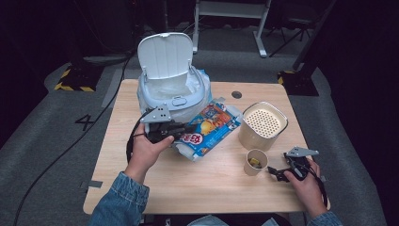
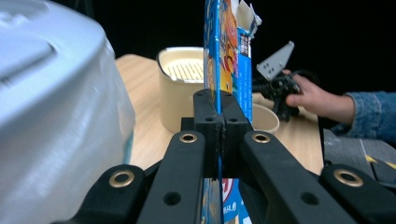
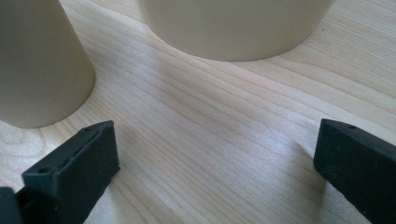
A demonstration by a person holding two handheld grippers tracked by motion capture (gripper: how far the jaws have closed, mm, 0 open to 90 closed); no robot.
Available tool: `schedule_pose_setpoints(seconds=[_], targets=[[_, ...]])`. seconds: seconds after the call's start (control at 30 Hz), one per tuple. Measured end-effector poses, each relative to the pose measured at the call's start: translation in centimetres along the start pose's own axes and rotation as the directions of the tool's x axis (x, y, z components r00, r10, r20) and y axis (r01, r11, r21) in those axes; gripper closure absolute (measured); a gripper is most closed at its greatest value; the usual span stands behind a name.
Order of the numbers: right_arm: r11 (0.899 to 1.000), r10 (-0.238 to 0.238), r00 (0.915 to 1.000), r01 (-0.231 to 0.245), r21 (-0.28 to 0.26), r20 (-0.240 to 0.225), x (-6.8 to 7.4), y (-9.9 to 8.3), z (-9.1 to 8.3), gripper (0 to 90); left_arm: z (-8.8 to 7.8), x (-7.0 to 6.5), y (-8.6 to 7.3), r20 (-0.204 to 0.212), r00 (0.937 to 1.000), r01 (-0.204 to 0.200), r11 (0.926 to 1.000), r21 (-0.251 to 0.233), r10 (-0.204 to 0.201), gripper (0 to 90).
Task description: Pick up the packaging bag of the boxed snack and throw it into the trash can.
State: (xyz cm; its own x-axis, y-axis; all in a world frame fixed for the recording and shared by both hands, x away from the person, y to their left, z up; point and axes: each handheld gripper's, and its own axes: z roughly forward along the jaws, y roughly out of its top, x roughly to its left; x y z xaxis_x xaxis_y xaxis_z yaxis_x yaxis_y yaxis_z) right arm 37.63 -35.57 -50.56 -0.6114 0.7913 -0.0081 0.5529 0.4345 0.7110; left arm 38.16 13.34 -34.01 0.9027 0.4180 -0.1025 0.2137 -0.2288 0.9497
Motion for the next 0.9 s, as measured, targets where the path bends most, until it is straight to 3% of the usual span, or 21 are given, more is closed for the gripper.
schedule_pose_setpoints(seconds=[0.07,0.33,0.6,0.9], targets=[[1.0,0.001,1.0,-0.001,0.0,-0.001,0.0,0.0,0.0,0.0,-0.3,0.1,0.7,-0.009,1.0,0.003,0.9995,-0.032,-0.003,88.9],[1.0,0.001,1.0,-0.001,-0.001,-0.001,0.0,0.0,0.0,0.1,-1.4,0.5,3.3,-0.02,0.9995,-0.027,0.9969,-0.073,0.026,88.9],[1.0,0.001,1.0,-0.001,-0.001,-0.001,0.0,0.0,0.0,0.0,-2.1,1.4,5.1,0.001,0.9991,-0.042,0.9944,-0.097,0.043,88.9],[1.0,0.001,1.0,-0.001,-0.001,-0.001,0.0,0.0,0.0,0.1,-3.3,2.6,7.9,-0.01,0.9978,-0.066,0.9901,-0.124,0.066,88.9]])
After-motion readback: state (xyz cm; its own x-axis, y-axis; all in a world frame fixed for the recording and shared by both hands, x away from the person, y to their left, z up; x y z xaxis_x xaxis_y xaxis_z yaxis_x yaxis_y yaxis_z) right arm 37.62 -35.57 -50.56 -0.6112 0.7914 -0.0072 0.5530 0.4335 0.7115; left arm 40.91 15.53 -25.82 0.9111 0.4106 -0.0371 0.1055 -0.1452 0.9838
